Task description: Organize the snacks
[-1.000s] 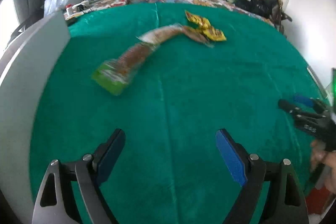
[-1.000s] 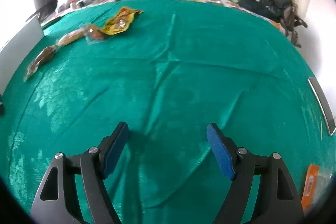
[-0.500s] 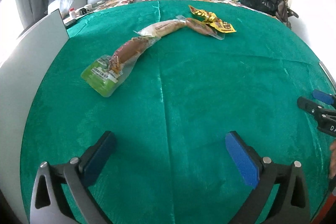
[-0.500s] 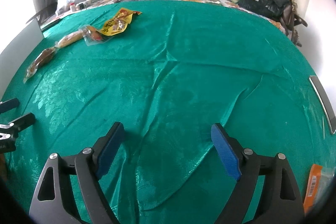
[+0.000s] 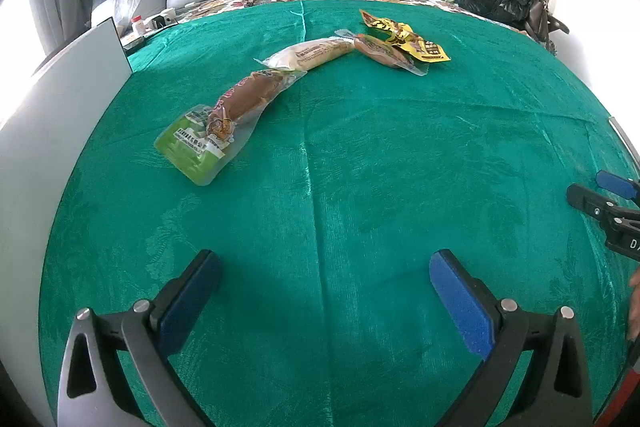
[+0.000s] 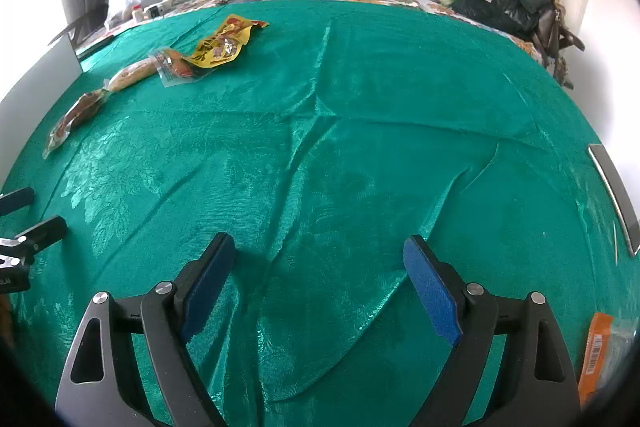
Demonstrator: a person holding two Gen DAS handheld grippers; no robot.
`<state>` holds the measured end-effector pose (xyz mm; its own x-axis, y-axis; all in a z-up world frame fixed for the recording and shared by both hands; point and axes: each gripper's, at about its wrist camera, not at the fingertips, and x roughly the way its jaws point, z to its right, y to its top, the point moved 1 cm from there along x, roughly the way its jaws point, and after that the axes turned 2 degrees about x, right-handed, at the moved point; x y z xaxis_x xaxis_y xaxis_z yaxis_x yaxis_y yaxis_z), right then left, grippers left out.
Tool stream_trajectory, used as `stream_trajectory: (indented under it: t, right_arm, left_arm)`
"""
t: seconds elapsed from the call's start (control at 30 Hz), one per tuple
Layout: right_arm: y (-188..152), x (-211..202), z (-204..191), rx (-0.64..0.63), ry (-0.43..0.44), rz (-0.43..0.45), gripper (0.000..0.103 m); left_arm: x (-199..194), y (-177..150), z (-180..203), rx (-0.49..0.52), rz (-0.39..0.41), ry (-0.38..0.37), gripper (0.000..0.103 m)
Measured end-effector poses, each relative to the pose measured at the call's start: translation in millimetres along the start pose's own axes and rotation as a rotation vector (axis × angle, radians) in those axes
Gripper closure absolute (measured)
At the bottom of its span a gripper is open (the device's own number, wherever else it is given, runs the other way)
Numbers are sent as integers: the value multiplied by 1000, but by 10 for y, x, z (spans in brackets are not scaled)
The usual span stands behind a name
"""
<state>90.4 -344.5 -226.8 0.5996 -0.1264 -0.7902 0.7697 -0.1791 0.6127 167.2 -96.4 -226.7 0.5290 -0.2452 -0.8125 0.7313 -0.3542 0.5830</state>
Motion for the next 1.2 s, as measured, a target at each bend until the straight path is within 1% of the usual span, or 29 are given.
stream_trajectory:
  t: [0.27, 0.37, 0.43, 0.5, 0.57, 0.67, 0.73, 0.8, 0.87, 0.93, 0.97, 1.0, 1.03, 1.07, 1.1, 1.13, 1.2]
  right_arm:
    - [0, 0, 0, 1, 0, -1, 15]
    - [0, -1, -1, 2, 0, -1, 15]
    - [0, 0, -2, 2, 0, -1, 15]
    - [0, 0, -2, 2, 0, -1, 15]
    - [1, 0, -3, 2, 0, -1, 15]
    - [2, 0, -4, 3, 1, -1, 15]
    - [1, 0, -3, 2, 0, -1, 15]
    - [2, 0, -5, 3, 0, -1, 15]
    - [1, 0, -5, 3, 0, -1, 15]
    - [2, 0, -5, 3, 0, -2, 15]
    - [2, 0, -5, 3, 1, -2, 15]
    - [2, 0, -6, 3, 1, -2, 15]
    - [2, -1, -6, 3, 1, -2, 15]
    - [2, 0, -6, 3, 0, -2, 15]
    - [2, 0, -6, 3, 1, -2, 15]
    - [4, -3, -5, 3, 0, -1, 15]
    - [4, 0, -6, 4, 0, -2, 15]
  left_arm:
    - [-1, -1, -3, 0, 0, -1, 0]
    - [-20, -16, 2, 23, -6, -21, 0]
    - [-47, -28, -18, 76, -37, -62, 0]
    - [-52, 15, -96, 108, -93, -89, 0]
    - [-55, 185, -236, 121, -132, -91, 1]
    - [-118, 540, -415, 144, -87, -82, 1]
    - [-65, 809, -513, 164, -77, -57, 1]
    - [98, 1054, -588, 175, -94, -31, 2]
    - [264, 1190, -598, 185, -112, -22, 5]
    - [512, 1263, -587, 181, -161, -26, 5]
    - [641, 1271, -600, 167, -200, -34, 8]
    - [767, 1246, -628, 133, -254, -63, 16]
    - [758, 1255, -659, 96, -221, -77, 30]
    - [735, 1257, -696, 62, -196, -69, 37]
    - [708, 1245, -736, 25, -182, -61, 47]
    - [690, 1203, -772, -12, -189, -70, 48]
    - [606, 1055, -792, -42, -178, -75, 48]
